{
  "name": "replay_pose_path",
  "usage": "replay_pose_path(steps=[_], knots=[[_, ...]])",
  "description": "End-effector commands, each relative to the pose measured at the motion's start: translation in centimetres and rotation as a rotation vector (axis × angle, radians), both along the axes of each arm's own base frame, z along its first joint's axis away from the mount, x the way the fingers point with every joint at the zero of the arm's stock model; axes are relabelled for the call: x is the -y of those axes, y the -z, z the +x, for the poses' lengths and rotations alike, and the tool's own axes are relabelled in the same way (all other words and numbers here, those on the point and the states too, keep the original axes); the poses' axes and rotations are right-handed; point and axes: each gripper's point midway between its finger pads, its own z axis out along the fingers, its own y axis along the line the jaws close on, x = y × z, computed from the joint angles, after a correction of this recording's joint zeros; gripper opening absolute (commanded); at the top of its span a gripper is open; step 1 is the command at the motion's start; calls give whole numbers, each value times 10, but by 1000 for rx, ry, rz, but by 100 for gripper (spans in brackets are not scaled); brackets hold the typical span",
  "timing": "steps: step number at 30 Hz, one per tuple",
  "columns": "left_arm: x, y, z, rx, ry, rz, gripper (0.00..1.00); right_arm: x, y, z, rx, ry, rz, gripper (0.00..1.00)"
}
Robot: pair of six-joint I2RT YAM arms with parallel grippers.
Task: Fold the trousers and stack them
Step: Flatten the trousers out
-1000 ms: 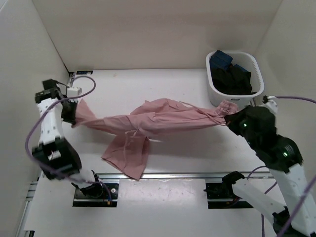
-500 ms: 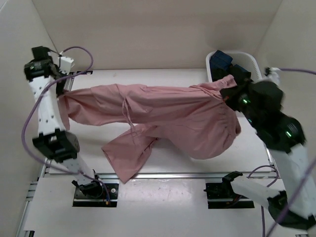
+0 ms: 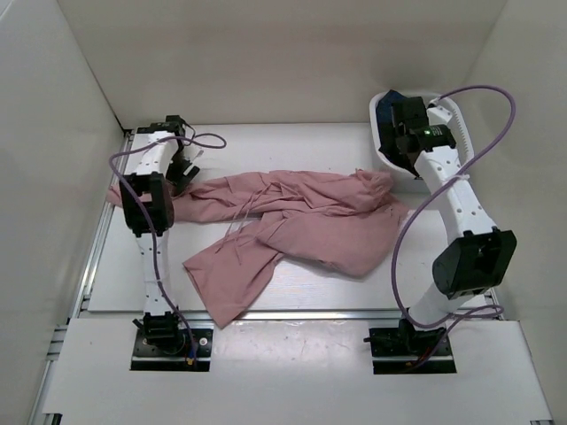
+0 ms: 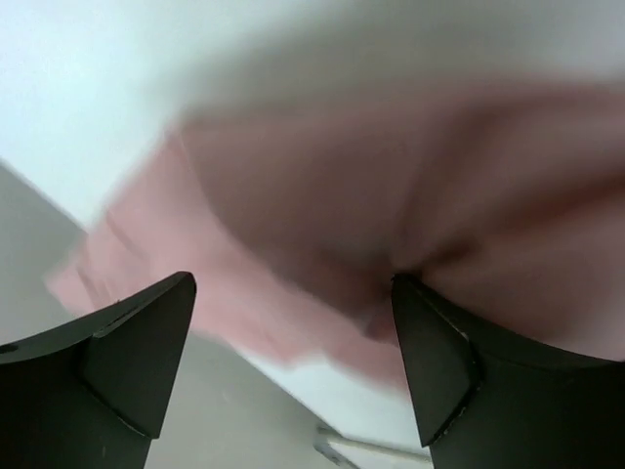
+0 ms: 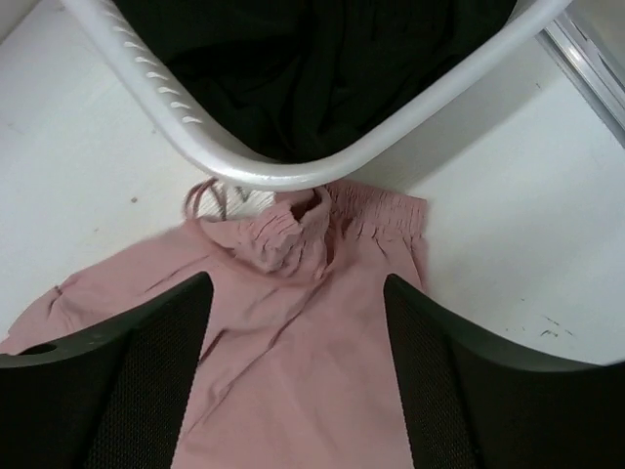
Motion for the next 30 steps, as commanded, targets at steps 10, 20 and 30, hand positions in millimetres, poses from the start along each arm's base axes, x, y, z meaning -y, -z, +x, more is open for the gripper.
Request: replay_pose_path(steps=[10, 20, 30], knots=[[76, -41, -226, -133, 220, -139, 94, 33, 41, -129, -60, 22, 58, 77], [124, 12, -272, -324, 393, -139, 100, 40, 142, -77, -126, -83, 248, 83], [97, 65, -269, -320, 258, -41, 48, 42, 213, -75, -275, -18, 343, 53]])
